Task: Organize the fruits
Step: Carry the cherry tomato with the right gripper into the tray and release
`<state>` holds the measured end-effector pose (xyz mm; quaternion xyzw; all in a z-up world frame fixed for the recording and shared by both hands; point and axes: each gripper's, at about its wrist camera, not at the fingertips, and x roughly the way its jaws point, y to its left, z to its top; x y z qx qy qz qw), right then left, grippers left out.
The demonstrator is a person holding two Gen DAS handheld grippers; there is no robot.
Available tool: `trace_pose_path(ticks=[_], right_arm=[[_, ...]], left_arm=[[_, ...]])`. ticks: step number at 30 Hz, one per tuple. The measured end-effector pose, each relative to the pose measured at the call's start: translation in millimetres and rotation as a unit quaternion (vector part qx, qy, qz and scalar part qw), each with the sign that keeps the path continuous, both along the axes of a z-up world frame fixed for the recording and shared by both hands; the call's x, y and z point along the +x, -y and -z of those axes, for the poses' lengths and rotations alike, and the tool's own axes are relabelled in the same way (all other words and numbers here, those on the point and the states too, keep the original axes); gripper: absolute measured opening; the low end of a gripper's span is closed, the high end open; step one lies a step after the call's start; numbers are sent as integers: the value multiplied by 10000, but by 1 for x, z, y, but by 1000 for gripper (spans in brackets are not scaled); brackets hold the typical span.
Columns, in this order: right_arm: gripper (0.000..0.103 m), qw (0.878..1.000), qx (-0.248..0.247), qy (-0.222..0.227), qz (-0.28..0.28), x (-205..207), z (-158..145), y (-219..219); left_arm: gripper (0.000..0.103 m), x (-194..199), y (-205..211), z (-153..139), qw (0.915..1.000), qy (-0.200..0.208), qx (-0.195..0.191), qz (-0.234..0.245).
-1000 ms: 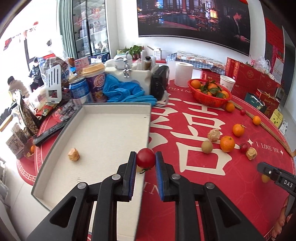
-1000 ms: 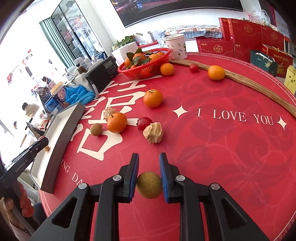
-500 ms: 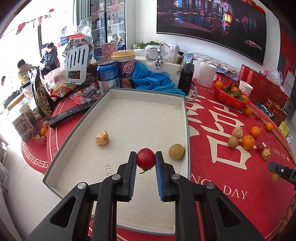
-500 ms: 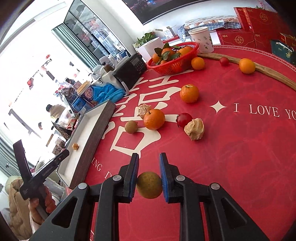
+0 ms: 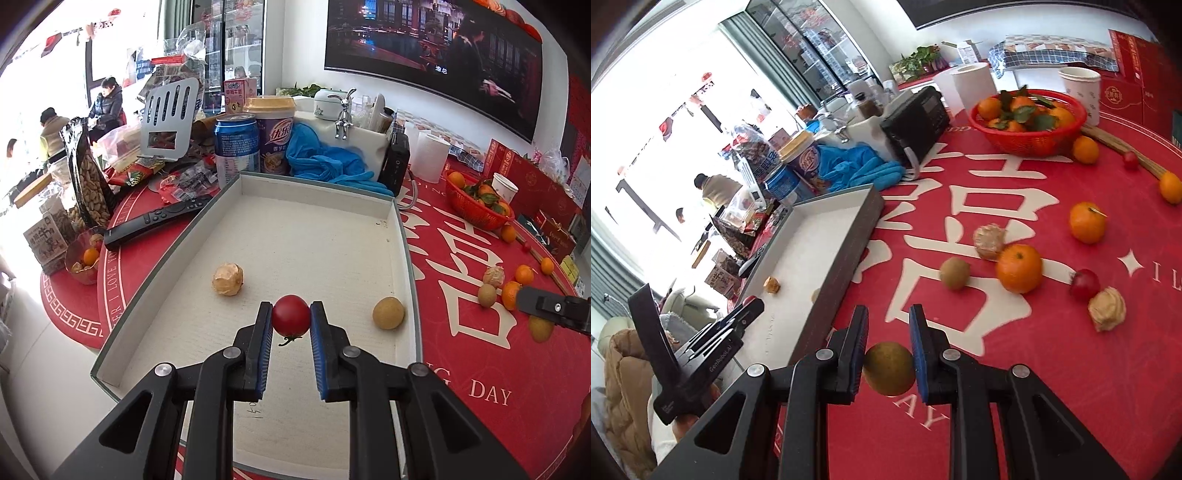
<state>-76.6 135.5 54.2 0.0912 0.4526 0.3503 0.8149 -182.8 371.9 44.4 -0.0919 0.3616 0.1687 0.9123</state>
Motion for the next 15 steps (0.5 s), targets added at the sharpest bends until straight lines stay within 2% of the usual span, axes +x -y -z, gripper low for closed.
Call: trace_pose_path(ticks=[9, 15], right_arm=[[24, 9980, -174, 48, -607, 0, -5, -93], [24, 9953, -496, 177, -807, -2, 1, -133]], left_arm=[[22, 4, -15, 9, 9999, 48, 22, -86], [22, 4, -27, 16, 9996, 123, -125, -208]])
